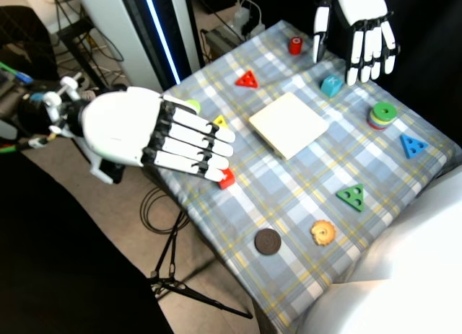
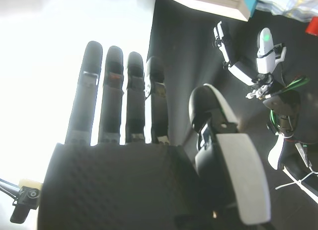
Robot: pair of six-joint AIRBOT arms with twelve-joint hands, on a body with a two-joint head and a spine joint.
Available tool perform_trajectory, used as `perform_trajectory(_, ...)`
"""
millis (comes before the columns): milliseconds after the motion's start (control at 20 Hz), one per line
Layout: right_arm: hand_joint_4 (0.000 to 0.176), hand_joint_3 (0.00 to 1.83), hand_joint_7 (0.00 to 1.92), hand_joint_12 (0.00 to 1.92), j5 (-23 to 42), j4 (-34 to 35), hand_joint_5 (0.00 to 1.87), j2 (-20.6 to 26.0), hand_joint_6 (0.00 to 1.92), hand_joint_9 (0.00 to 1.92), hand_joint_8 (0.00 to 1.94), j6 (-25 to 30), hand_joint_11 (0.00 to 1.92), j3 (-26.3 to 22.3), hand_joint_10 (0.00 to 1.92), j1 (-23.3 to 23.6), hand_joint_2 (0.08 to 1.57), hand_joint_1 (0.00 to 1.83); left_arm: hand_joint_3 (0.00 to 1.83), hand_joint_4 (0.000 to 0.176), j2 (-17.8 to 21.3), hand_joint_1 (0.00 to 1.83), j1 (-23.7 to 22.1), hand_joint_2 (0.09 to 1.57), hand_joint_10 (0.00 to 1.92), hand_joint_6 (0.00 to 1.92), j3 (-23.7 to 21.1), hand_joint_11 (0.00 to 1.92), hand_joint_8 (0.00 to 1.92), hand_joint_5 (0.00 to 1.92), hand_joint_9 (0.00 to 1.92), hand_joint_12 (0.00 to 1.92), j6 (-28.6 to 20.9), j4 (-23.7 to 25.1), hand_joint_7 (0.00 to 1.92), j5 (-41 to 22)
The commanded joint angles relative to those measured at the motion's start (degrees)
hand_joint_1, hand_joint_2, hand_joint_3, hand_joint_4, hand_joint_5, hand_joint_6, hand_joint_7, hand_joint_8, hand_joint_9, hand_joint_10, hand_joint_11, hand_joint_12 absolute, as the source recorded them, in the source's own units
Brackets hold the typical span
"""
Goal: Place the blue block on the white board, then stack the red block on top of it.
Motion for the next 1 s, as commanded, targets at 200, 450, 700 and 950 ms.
perform_trajectory(200, 0.0, 0.0, 0.57, 0.41, 7.1, 1.1, 0.54, 0.3, 0.0, 0.53, 0.0, 0.5, 0.33, 0.2, 0.0, 0.8, 1.42, 0.28, 0.0, 0.136, -1.6, 0.89, -1.7, 0.97, 0.01, 0.01, 2.0, 0.09, 0.0, 0.69, 0.5, 0.47, 1.8, 0.4, 0.62, -2.7)
perform_trajectory(450, 0.0, 0.0, 0.58, 0.39, 7.1, 1.0, 0.54, 0.3, 0.0, 0.53, 0.0, 0.6, 0.32, 0.2, 0.0, 0.7, 1.42, 0.26, 0.0, 0.088, -2.9, 0.9, -2.5, 0.98, 0.0, 0.02, 3.1, 0.07, 0.0, 0.9, 0.52, 0.51, 4.7, -1.1, 0.69, -1.6)
perform_trajectory(700, 0.0, 0.0, 0.58, 0.38, 7.1, 1.1, 0.55, 0.3, 0.0, 0.53, 0.0, 0.8, 0.33, 0.2, 0.0, 0.5, 1.43, 0.25, 0.01, 0.09, -3.4, 0.91, -2.5, 1.0, 0.0, 0.01, 4.0, 0.05, 0.0, 0.91, 0.51, 0.53, 4.7, -3.2, 0.69, -1.6)
perform_trajectory(950, 0.0, 0.01, 0.59, 0.38, 7.1, 1.1, 0.55, 0.3, 0.0, 0.54, 0.0, 0.9, 0.35, 0.2, 0.01, 0.5, 1.44, 0.25, 0.01, 0.176, -4.1, 1.01, -2.7, 1.11, 0.01, 0.98, 4.6, 0.08, 0.01, 0.97, 0.57, 0.54, 4.7, -4.1, 0.76, -2.0)
